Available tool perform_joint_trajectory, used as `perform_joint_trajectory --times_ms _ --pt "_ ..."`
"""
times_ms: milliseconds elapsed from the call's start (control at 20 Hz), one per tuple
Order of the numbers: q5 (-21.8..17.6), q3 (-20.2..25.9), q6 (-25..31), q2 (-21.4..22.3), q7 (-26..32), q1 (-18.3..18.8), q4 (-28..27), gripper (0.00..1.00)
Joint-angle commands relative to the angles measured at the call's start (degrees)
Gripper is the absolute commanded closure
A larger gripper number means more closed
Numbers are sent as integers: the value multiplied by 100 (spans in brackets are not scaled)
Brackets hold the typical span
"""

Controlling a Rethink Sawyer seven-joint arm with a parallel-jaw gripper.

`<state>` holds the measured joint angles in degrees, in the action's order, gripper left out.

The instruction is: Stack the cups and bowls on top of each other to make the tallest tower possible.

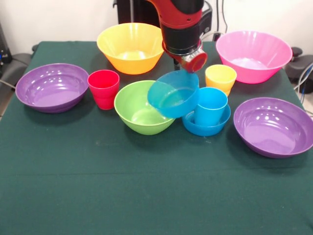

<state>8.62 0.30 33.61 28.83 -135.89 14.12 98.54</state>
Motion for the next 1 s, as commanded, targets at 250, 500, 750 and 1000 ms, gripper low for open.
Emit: perform_joint_trajectory --times_ms 250,500,750,1000 --pt "-170 339 1038 -28 13 -34 -554 0" --pt "-142 335 1557 154 -20 -19 -586 0" --pt "-111 334 1981 309 -69 -8 -529 0" --pt "-122 329 2296 263 -87 36 -727 0"
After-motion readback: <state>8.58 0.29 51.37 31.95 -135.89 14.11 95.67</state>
